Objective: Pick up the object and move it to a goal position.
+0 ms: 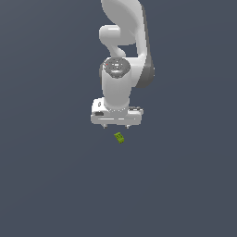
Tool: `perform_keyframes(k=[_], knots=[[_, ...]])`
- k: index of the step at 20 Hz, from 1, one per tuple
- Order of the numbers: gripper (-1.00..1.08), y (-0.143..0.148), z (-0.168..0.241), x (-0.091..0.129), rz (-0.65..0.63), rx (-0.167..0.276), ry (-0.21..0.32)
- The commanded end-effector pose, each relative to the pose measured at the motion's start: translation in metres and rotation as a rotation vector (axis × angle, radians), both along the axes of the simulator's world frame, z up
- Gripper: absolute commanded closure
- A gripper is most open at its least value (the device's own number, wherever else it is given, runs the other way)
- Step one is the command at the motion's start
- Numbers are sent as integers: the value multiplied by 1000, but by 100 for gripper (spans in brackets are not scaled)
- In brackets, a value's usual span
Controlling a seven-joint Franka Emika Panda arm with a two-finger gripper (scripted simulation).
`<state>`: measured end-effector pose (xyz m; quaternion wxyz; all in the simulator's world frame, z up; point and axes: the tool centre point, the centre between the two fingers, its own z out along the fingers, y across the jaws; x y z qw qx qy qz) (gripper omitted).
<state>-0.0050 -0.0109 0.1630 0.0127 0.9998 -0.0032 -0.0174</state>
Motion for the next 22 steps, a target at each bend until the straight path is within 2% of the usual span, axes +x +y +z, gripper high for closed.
perform_keyframes(k=[1, 11, 22], knots=[[-92, 0, 0, 0, 0, 0, 0], [-92, -27, 12, 10, 0, -20, -33], [-92, -24, 0, 7, 53, -17, -30]])
